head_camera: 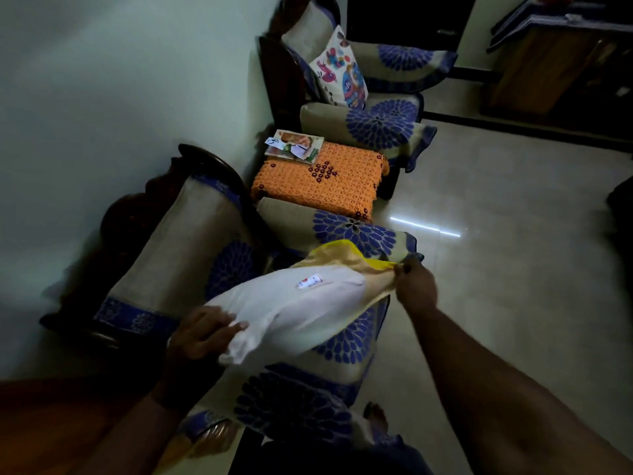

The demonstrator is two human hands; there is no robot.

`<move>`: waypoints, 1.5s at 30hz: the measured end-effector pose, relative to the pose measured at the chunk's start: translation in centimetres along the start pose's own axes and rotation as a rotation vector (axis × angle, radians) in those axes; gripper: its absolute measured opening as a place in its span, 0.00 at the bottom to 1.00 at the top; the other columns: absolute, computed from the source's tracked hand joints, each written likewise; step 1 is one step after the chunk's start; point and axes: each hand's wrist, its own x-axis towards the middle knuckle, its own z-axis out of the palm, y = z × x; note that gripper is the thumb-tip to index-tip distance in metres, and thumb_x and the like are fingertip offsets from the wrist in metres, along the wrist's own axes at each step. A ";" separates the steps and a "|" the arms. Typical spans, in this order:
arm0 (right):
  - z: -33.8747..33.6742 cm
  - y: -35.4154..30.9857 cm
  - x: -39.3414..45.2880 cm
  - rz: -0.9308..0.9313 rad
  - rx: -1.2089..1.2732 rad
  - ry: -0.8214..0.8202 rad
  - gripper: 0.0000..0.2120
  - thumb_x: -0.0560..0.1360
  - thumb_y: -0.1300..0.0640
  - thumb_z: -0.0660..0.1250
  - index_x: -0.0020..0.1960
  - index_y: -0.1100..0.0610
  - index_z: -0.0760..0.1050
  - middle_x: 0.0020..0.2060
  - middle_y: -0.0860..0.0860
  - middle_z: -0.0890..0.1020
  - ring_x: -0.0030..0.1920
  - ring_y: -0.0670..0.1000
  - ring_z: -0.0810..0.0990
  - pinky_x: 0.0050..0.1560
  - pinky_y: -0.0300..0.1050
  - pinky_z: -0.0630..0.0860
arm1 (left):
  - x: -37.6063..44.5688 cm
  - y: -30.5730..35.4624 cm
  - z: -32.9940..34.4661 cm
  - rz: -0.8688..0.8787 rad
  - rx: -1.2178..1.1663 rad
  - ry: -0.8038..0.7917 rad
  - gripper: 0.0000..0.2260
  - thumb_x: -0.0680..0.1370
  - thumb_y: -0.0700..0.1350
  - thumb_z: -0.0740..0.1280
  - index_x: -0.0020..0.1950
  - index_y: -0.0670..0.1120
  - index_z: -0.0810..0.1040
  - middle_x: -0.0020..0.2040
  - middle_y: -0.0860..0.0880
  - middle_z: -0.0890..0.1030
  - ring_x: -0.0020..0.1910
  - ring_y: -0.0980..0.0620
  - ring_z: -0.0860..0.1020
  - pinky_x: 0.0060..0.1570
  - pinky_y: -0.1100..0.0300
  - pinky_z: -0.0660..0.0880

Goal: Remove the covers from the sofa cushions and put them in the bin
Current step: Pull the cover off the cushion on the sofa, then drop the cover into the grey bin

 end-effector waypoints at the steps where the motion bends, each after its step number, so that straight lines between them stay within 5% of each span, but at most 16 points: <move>1: -0.6 0.9 1.3 0.024 -0.005 0.018 0.07 0.80 0.54 0.63 0.55 0.53 0.78 0.51 0.59 0.83 0.50 0.61 0.81 0.45 0.48 0.73 | -1.0 -0.9 -0.2 -0.029 -0.006 0.004 0.11 0.82 0.50 0.63 0.56 0.44 0.80 0.50 0.40 0.81 0.52 0.43 0.77 0.60 0.55 0.72; 4: -0.5 1.1 2.1 0.006 0.043 0.022 0.07 0.81 0.54 0.62 0.54 0.55 0.76 0.49 0.60 0.83 0.50 0.62 0.81 0.47 0.50 0.74 | -1.7 -2.9 -0.1 -0.235 0.003 -0.026 0.18 0.81 0.51 0.64 0.48 0.37 0.84 0.50 0.38 0.81 0.51 0.39 0.79 0.58 0.55 0.73; 7: 1.7 0.3 0.6 -0.036 0.110 0.011 0.10 0.83 0.51 0.61 0.52 0.56 0.76 0.48 0.59 0.82 0.49 0.61 0.80 0.44 0.49 0.71 | 0.9 -3.3 1.7 -0.502 -0.081 0.010 0.17 0.77 0.49 0.66 0.51 0.34 0.80 0.48 0.39 0.78 0.49 0.47 0.76 0.52 0.69 0.68; 11: 2.9 0.9 -1.0 0.046 0.169 0.052 0.12 0.83 0.50 0.60 0.51 0.59 0.74 0.47 0.60 0.81 0.49 0.63 0.79 0.43 0.48 0.68 | 3.2 -5.8 4.8 -1.017 -0.229 0.202 0.24 0.83 0.58 0.59 0.51 0.35 0.78 0.48 0.37 0.81 0.49 0.40 0.79 0.45 0.58 0.68; 16: 3.1 1.2 -1.8 0.101 0.314 0.105 0.13 0.84 0.49 0.59 0.51 0.58 0.74 0.44 0.57 0.80 0.48 0.61 0.79 0.46 0.51 0.73 | 1.8 -13.3 11.3 -1.310 -0.192 0.204 0.16 0.80 0.50 0.67 0.56 0.37 0.78 0.53 0.35 0.81 0.52 0.36 0.80 0.51 0.52 0.72; 19: 4.1 1.9 -2.7 0.145 0.435 0.131 0.13 0.80 0.41 0.58 0.46 0.49 0.73 0.41 0.52 0.80 0.47 0.59 0.81 0.48 0.62 0.80 | 0.3 -16.0 15.8 -1.390 -0.248 0.240 0.18 0.77 0.49 0.70 0.61 0.39 0.76 0.58 0.35 0.80 0.56 0.37 0.80 0.56 0.51 0.72; 23: 4.9 2.3 -4.6 0.239 0.608 0.114 0.12 0.81 0.44 0.60 0.42 0.47 0.72 0.41 0.51 0.81 0.49 0.58 0.82 0.47 0.68 0.81 | -2.5 -18.4 20.2 -1.612 -0.369 0.055 0.22 0.76 0.42 0.72 0.68 0.42 0.70 0.67 0.38 0.75 0.65 0.38 0.75 0.67 0.46 0.71; 25: 4.7 1.3 -5.9 0.272 0.688 0.082 0.11 0.83 0.48 0.59 0.47 0.52 0.74 0.44 0.53 0.81 0.52 0.57 0.83 0.49 0.65 0.82 | -3.6 -17.2 21.9 -1.564 -0.243 -0.158 0.32 0.75 0.45 0.74 0.74 0.40 0.64 0.73 0.36 0.68 0.72 0.35 0.67 0.72 0.42 0.64; 27: 4.2 0.1 -7.4 0.304 0.793 0.054 0.12 0.84 0.49 0.59 0.49 0.56 0.74 0.48 0.54 0.81 0.53 0.56 0.83 0.49 0.61 0.81 | -2.5 -12.3 22.2 -1.240 -0.133 -0.388 0.43 0.73 0.53 0.75 0.80 0.41 0.56 0.78 0.39 0.60 0.77 0.37 0.60 0.75 0.39 0.58; 30: 2.3 -0.8 -10.0 0.305 1.034 0.042 0.11 0.84 0.52 0.58 0.49 0.58 0.73 0.46 0.55 0.81 0.49 0.54 0.83 0.50 0.58 0.81 | 0.2 -4.0 22.1 -0.823 -0.330 -0.798 0.45 0.76 0.63 0.69 0.82 0.51 0.46 0.81 0.52 0.49 0.81 0.46 0.47 0.75 0.38 0.48; 32: 0.2 -0.6 -11.7 0.315 1.200 0.119 0.09 0.82 0.55 0.59 0.47 0.58 0.73 0.41 0.55 0.80 0.45 0.54 0.81 0.47 0.56 0.80 | 1.1 -1.9 22.4 -0.915 -0.520 -0.897 0.46 0.74 0.66 0.69 0.82 0.50 0.50 0.82 0.48 0.52 0.80 0.43 0.52 0.76 0.39 0.52; 35: -2.9 1.1 -14.0 0.440 1.368 0.287 0.09 0.80 0.56 0.62 0.42 0.55 0.75 0.35 0.52 0.79 0.43 0.53 0.78 0.45 0.53 0.75 | 2.4 -0.7 21.5 -1.182 -0.809 -0.768 0.59 0.57 0.77 0.72 0.78 0.46 0.62 0.73 0.46 0.69 0.71 0.41 0.69 0.71 0.44 0.66; 37: -4.4 2.8 -15.7 0.488 1.385 0.341 0.09 0.80 0.56 0.63 0.43 0.56 0.76 0.36 0.54 0.79 0.44 0.55 0.77 0.45 0.54 0.74 | 3.3 1.0 21.1 -1.242 -0.759 -0.587 0.54 0.61 0.60 0.82 0.78 0.42 0.59 0.74 0.43 0.68 0.70 0.40 0.69 0.72 0.44 0.66; 39: -5.3 5.3 -17.1 0.487 1.290 0.385 0.11 0.82 0.52 0.62 0.45 0.57 0.78 0.41 0.56 0.81 0.46 0.56 0.79 0.45 0.55 0.76 | 4.4 3.1 20.8 -1.217 -0.654 -0.367 0.43 0.70 0.47 0.80 0.77 0.40 0.59 0.74 0.39 0.68 0.71 0.38 0.69 0.71 0.46 0.67; 42: -7.5 10.2 -19.2 0.402 0.760 0.544 0.27 0.76 0.34 0.63 0.40 0.59 0.75 0.36 0.56 0.78 0.39 0.55 0.78 0.38 0.57 0.77 | 7.5 6.9 19.2 -0.928 -0.479 -0.145 0.29 0.76 0.39 0.71 0.74 0.36 0.64 0.69 0.35 0.72 0.67 0.37 0.72 0.67 0.50 0.69; 45: -9.8 14.9 -21.4 0.355 0.287 0.577 0.30 0.68 0.28 0.64 0.44 0.56 0.72 0.40 0.53 0.78 0.44 0.58 0.78 0.41 0.51 0.71 | 10.4 11.1 17.5 -0.575 -0.442 -0.083 0.20 0.73 0.31 0.69 0.64 0.35 0.72 0.55 0.35 0.75 0.47 0.41 0.77 0.48 0.58 0.70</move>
